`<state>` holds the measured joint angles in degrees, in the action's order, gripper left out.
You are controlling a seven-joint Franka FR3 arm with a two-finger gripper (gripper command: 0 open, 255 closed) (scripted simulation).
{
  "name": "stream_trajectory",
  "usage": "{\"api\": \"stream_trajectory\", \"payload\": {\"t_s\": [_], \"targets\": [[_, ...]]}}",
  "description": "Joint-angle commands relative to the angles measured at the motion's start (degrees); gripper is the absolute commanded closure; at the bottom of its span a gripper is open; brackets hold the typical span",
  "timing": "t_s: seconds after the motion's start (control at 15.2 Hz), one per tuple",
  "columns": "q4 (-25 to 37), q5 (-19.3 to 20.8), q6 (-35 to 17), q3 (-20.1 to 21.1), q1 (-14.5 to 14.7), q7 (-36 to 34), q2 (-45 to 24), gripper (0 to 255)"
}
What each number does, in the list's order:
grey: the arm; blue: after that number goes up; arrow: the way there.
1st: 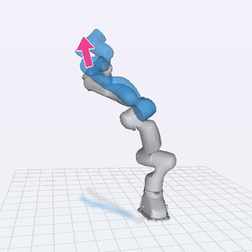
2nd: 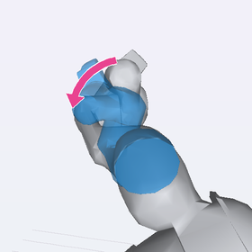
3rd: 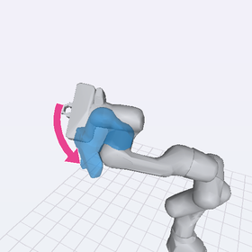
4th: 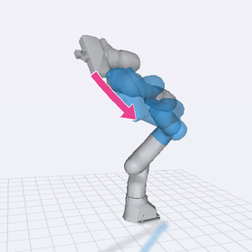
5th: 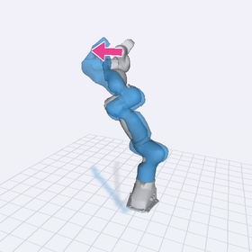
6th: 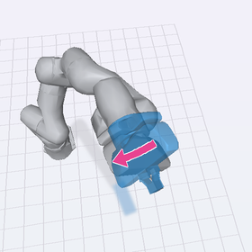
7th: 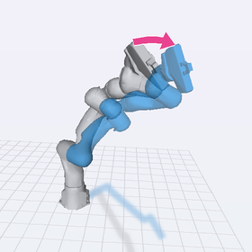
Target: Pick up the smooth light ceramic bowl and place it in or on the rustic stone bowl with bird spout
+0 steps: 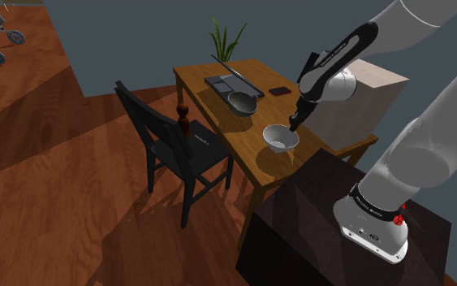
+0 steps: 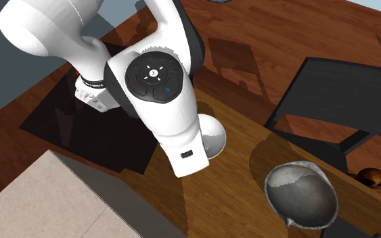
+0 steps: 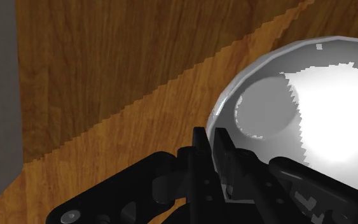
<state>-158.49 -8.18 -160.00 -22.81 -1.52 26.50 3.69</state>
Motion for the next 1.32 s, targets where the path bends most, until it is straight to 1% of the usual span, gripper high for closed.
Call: {"api": "stream_trajectory", "payload": {"t_s": [0.0,0.26,0.53,0.86,1.25], "targets": [[0.02,2.63,1.82,0.06,-0.73,-1.84,1.97,255],[0.31,6.56,5.80,0.80,-2.21,-4.86,5.95,255],[0.90,9.07,9.86,1.66,-3.42,-6.87,9.60,255],[2.02,10.98,14.93,2.66,-4.50,-8.55,13.68,255],[3.86,12.25,20.89,3.72,-5.32,-9.87,17.90,255]]}}
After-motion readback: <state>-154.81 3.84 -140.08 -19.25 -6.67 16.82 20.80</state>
